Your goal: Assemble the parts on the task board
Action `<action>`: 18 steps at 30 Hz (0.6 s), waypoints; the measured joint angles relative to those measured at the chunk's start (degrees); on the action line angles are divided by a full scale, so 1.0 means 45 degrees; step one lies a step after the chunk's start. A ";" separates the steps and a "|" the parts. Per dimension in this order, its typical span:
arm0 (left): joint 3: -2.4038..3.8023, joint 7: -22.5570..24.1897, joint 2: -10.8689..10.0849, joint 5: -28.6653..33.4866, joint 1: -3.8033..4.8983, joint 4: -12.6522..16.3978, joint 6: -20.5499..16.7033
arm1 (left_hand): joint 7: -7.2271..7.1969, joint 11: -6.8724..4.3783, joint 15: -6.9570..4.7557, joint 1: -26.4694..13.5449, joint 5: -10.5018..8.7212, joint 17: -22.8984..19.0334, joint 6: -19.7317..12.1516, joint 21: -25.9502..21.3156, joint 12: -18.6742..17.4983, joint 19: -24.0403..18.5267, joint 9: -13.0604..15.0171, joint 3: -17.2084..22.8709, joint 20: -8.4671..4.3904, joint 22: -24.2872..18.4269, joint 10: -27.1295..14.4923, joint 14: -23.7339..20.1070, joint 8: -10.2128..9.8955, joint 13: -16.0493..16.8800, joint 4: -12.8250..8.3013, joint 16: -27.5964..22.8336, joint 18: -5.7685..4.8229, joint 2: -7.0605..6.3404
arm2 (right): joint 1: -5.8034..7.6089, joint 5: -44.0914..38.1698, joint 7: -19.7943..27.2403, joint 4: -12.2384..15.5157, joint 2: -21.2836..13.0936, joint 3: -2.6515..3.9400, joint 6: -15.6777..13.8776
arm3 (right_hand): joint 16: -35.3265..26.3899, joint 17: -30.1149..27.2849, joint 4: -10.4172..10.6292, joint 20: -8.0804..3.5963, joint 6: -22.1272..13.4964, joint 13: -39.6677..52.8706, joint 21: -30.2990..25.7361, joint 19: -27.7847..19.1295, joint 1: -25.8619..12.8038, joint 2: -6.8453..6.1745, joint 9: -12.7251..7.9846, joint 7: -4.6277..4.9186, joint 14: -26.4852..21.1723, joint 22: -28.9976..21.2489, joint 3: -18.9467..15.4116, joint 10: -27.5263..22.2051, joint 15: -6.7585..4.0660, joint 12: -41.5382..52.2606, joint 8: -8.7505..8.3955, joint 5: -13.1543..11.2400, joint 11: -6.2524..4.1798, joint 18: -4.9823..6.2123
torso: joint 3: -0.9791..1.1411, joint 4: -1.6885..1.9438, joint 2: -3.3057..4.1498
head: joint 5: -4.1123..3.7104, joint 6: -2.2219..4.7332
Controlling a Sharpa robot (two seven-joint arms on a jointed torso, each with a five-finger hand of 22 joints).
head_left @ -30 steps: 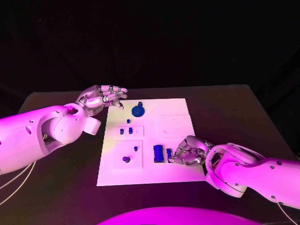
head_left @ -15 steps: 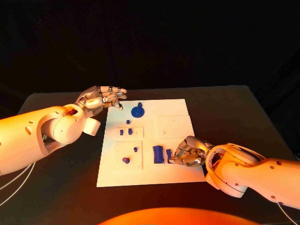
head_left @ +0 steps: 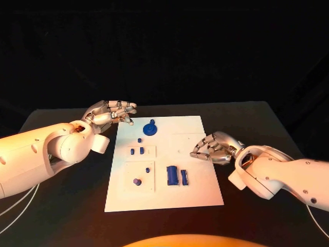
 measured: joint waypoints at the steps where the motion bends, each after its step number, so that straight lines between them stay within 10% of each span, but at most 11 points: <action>1: 0.0000 0.0062 0.0062 0.0029 -0.0008 -0.0098 -0.0055 | -0.0026 0.0000 0.0023 -0.0001 0.0000 -0.0064 -0.0028 -0.0142 0.0000 -0.0109 0.0002 -0.0027 0.0027 -0.0070 0.0000 -0.0152 0.0000 0.0000 0.0027 -0.0117 -0.0002 0.0001 | 0.0107 0.0470 0.0412 -0.0306 0.0084 0.0013 -0.0054 | -0.0150 0.0000 -0.0004 0.0063 -0.0115 0.0000 -0.0604 -0.0010 0.0153 0.0021 -0.0015 0.0021 0.0000 0.0000 0.0004 -0.0143 0.0000 -0.0464 -0.0065 0.0000 0.0102 0.0072 | -0.0022 -0.0007 -0.0051 | -0.0009 0.0083; 3: -0.0001 0.0220 0.0219 0.0115 -0.0028 -0.0335 -0.0203 | -0.0025 0.0022 0.0133 0.0060 0.0000 -0.0307 -0.0027 -0.0659 0.0000 -0.0525 0.0024 -0.0096 0.0131 -0.0343 -0.0022 -0.0621 0.0073 -0.0021 0.0095 -0.0635 -0.0002 0.0034 | 0.0317 0.1509 0.1292 -0.1008 0.0304 0.0035 -0.0151 | -0.0572 0.0000 -0.0077 0.0198 -0.0246 0.0000 -0.2038 -0.0223 0.0373 0.0077 -0.0020 0.0111 -0.0001 -0.0001 0.0077 -0.0697 0.0135 -0.1523 -0.0082 0.0000 0.0164 0.0315 | -0.0062 -0.0023 -0.0126 | -0.0015 0.0220; 7: -0.0002 0.0617 0.0729 0.0364 -0.0060 -0.1026 -0.0627 | -0.0025 0.0137 0.0501 0.0276 0.0000 -0.1336 -0.0027 -0.2614 -0.0611 -0.1544 0.0089 -0.0008 0.0649 -0.1474 -0.0138 -0.1424 0.0262 -0.0509 0.0441 -0.2819 -0.0003 -0.0024 | 0.0567 0.3334 0.2739 -0.2697 0.0946 0.0104 -0.0214 | -0.3851 -0.4212 -0.0218 0.0489 -0.0788 -0.2775 -0.9986 -0.2963 0.1063 0.0082 -0.0003 0.0361 -0.1616 -0.0936 0.0432 -0.4376 0.0450 -0.7603 -0.0131 0.0000 0.0500 0.1524 | -0.0110 -0.0052 -0.0281 | -0.0028 0.0636; 11: -0.0002 0.1045 0.1406 0.0708 -0.0079 -0.1987 -0.1049 | -0.0234 0.0554 0.1046 0.0436 0.0000 -0.2383 -0.0236 -0.4779 -0.1953 -0.2332 -0.0040 -0.0206 0.1201 -0.2886 -0.0138 -0.2324 0.0240 -0.1197 0.0703 -0.5591 -0.0001 -0.0036 | 0.0672 0.4886 0.3841 -0.4625 0.1788 0.0188 -0.0035 | -0.9590 -0.8746 -0.0006 0.1270 -0.1633 -0.7129 -1.3990 -0.5250 0.1354 0.0076 -0.0233 0.0952 -0.5265 -0.3600 0.1262 -0.6407 0.1303 -1.2257 -0.0216 -0.0244 0.1242 0.1587 | -0.0125 -0.0084 -0.0425 | 0.0082 0.1024; 14: 0.0005 0.1300 0.1912 0.0924 -0.0084 -0.2762 -0.1284 | -0.0496 0.0756 0.1430 0.0554 0.0000 -0.2981 -0.0591 -0.6125 -0.2907 -0.3282 -0.0291 -0.0576 0.1284 -0.3740 -0.0543 -0.3161 -0.0112 -0.1252 0.0765 -0.7118 -0.0322 0.0082 | 0.0706 0.5817 0.4497 -0.5944 0.2390 0.0235 0.0301 | -1.2497 -1.0372 -0.0091 0.1893 -0.1666 -0.9995 -1.5358 -0.6139 0.1448 -0.0018 -0.0610 0.1266 -0.6225 -0.5800 0.1575 -0.6427 0.1856 -1.4331 -0.0540 -0.0256 0.1614 0.1588 | -0.0125 -0.0117 -0.0522 | 0.0149 0.1251; 18: 0.0008 0.1542 0.2621 0.1139 -0.0089 -0.3815 -0.1587 | -0.0914 0.0356 0.1911 0.0613 0.0001 -0.4007 -0.2049 -0.7364 -0.4319 -0.4185 -0.1005 -0.1590 0.1293 -0.4850 -0.1236 -0.4985 -0.0973 -0.1252 0.1015 -0.9372 -0.0793 0.0324 | 0.0725 0.6796 0.5146 -0.7424 0.3088 0.0289 0.0888 | -1.4855 -1.1814 -0.0215 0.2419 -0.1596 -1.2413 -1.5500 -0.7066 0.1332 -0.0015 -0.1059 0.1336 -0.6770 -0.8444 0.1551 -0.6328 0.2330 -1.5458 -0.0957 -0.0256 0.1911 0.1586 | -0.0099 -0.0135 -0.0610 | 0.0255 0.1447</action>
